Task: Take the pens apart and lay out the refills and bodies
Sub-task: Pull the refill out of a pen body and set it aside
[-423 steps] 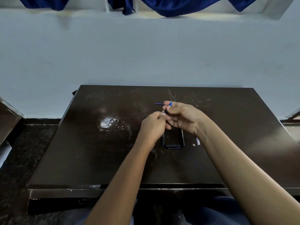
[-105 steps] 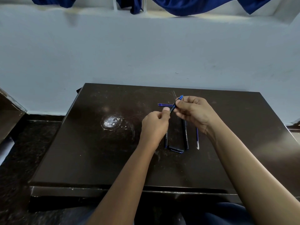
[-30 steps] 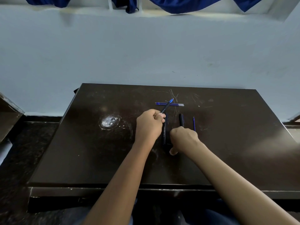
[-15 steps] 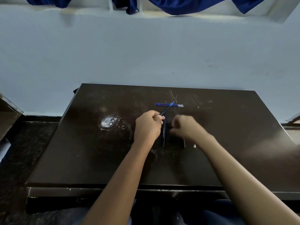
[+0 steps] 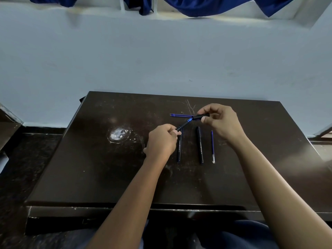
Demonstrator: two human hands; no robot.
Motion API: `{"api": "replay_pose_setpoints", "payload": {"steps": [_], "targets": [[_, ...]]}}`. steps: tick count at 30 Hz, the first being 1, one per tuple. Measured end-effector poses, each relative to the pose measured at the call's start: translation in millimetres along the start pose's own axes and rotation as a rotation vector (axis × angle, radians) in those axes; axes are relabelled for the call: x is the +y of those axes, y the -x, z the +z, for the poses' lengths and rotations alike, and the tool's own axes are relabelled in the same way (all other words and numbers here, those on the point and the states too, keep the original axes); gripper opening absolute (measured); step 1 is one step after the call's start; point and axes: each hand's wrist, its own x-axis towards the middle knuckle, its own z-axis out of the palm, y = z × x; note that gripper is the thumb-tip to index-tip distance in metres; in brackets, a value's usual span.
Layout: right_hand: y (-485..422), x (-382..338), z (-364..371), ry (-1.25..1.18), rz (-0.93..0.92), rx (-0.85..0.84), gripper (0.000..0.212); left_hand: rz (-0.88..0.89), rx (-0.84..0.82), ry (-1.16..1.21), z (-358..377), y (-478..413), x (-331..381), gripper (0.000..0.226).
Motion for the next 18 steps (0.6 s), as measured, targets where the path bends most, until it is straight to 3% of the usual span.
{"api": "replay_pose_setpoints", "payload": {"steps": [7,18], "targets": [[5.5,-11.1,9.7,0.176,-0.172,-0.240,0.021,0.090,-0.033,-0.074,1.8,-0.7,-4.8,0.018],[11.2,-7.4,14.2,0.224,-0.117,-0.300,0.022,0.141,0.017,-0.204,4.5,5.6,-11.1,0.016]]}}
